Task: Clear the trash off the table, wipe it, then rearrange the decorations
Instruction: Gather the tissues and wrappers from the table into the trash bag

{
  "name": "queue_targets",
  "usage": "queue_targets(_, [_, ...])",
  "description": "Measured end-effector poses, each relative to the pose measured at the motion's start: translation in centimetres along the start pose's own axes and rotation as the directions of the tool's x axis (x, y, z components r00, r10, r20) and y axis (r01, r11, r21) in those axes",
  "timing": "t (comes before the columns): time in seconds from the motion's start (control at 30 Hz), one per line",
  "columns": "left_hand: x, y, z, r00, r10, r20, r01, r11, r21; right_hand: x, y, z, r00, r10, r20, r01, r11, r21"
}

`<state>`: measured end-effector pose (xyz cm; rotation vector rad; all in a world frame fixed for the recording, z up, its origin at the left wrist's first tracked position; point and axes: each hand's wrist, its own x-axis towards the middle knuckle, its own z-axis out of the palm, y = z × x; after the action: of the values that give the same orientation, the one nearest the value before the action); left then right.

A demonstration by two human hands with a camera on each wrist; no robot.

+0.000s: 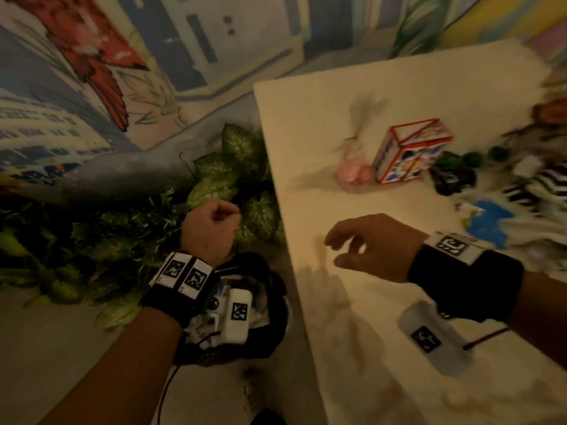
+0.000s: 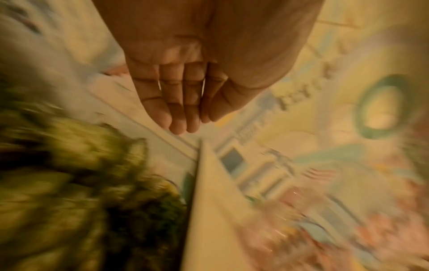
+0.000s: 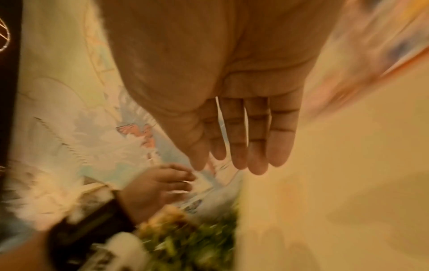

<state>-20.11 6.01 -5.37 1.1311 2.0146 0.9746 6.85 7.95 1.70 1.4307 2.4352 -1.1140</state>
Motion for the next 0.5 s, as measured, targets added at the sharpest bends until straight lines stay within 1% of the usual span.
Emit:
queue_targets(0.03, [-0.7,2.1,1.6,0.998,0.05,0.029,-0.05,0.999,0.007,-1.7,2.4,-1.2,0.999,0.047,-0.016,-0.047,0.999,-0.013])
queue_targets(0.1, [-2.3,5.6,5.0,0.988,0.099,0.121,-0.106,0.993,0.053,-4.9,7.1,-3.3,0.99,0.125,-0.062,-0.127,0.991,-0.036])
queue_targets(0.2, [-4.6,9.2,10.2,0.961,0.089,0.263,-0.12,0.988,0.102,-9.3,13.6,-6.0,0.969,0.221,-0.114,-0.227,0.973,-0.044])
queue_targets(0.27, [-6.1,11.2,13.6,0.936,0.091,0.339,-0.15,0.977,0.151,-12.0,17.3,-7.5,0.95,0.275,-0.147,-0.283,0.958,-0.035])
queue_targets(0.4, [-8.7,15.2,19.6,0.904,0.125,0.41,-0.246,0.934,0.259,-16.3,23.4,-9.7,0.909,0.369,-0.192,-0.374,0.927,0.008])
queue_targets(0.43, [-9.2,16.0,21.0,0.894,0.14,0.425,-0.276,0.92,0.278,-17.1,24.6,-9.9,0.903,0.379,-0.202,-0.384,0.923,0.015])
queue_targets(0.5, [-9.8,17.4,23.7,0.88,0.129,0.456,-0.304,0.892,0.334,-18.6,26.6,-10.2,0.901,0.373,-0.22,-0.384,0.923,-0.004])
